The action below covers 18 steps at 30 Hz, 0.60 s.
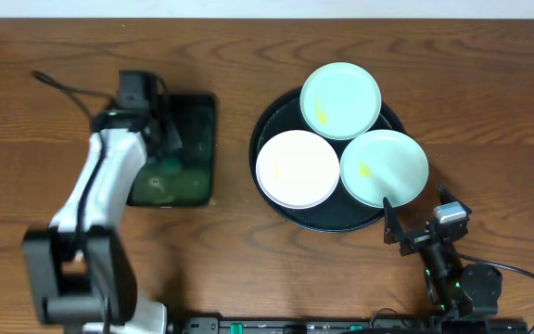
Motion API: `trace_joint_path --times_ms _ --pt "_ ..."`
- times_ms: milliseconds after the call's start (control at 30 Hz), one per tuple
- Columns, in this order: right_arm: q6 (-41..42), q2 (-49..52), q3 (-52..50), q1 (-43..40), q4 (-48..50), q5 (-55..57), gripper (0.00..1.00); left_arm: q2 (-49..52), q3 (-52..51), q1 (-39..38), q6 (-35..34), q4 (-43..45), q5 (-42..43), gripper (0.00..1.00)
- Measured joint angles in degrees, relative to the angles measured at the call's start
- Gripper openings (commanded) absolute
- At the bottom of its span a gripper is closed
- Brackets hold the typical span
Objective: Clean dirty plates on tray and stack at the side
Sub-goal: 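Lift the sponge with the left gripper out of the basin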
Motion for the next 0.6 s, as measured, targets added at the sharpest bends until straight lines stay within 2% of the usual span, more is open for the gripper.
trace_joint_path --times_ms 100,233,400,500,600 --pt "0.00 0.00 0.00 0.00 0.00 0.00 0.99 -0.96 0.76 0.02 0.07 -4.39 0.74 0.07" --pt "0.00 0.00 0.00 0.00 -0.02 0.00 0.99 -9.97 6.03 -0.15 -0.28 -4.92 7.76 0.07" --pt "0.00 0.00 0.00 0.00 0.00 0.00 0.99 -20.74 9.99 -3.67 -5.70 -6.16 12.96 0.07" --pt "0.00 0.00 0.00 0.00 0.00 0.00 0.99 -20.46 9.92 -8.41 -9.84 -7.08 14.34 0.08" --pt "0.00 0.00 0.00 0.00 -0.02 0.00 0.99 -15.47 8.50 -14.43 -13.44 -4.52 15.06 0.08"
